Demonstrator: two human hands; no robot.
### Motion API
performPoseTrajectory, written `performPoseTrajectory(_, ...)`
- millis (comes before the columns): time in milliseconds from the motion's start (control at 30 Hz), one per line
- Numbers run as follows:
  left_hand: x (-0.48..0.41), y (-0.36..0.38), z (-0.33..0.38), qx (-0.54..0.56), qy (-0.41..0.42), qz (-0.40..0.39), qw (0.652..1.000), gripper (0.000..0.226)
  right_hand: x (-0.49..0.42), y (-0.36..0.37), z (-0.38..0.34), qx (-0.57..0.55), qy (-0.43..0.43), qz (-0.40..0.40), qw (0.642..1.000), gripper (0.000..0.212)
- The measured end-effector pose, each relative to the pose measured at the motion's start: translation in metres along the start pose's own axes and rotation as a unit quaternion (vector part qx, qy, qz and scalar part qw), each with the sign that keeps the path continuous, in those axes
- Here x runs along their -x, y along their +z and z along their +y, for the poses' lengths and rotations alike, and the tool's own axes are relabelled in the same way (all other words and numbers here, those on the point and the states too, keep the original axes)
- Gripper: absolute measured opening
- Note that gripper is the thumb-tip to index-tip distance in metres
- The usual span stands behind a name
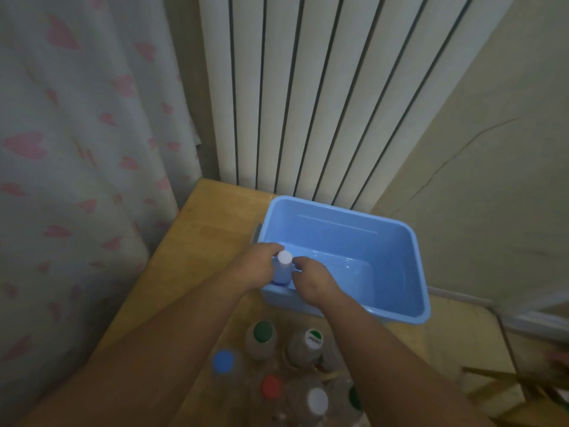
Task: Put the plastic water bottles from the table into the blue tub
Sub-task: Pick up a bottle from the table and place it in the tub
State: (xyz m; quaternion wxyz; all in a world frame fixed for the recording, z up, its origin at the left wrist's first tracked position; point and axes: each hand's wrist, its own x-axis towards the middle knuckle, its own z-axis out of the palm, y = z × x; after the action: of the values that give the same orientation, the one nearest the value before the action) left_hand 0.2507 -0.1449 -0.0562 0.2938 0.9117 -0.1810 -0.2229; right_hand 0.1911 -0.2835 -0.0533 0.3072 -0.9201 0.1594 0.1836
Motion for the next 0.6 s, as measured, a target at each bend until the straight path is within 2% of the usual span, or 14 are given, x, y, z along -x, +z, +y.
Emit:
performPoseTrajectory(167,0.014,-0.006,-0.001,0.038,-0.008,0.008,0.999,0.057,0.014,-0.008,0.004,-0.018,0.003,0.035,0.999,0.042)
performPoseTrajectory(367,0.043,-0.020,-0.010,0.049,0.007,0.065,0.997,0.041,0.040,-0.009,0.000,-0.060,-0.003,0.080,0.995,0.037)
performPoseTrajectory(600,0.087,-0.030,-0.020,0.051,0.021,0.067,0.996,0.036,0.084,0.005,-0.014,-0.095,-0.019,0.113,0.989,0.036)
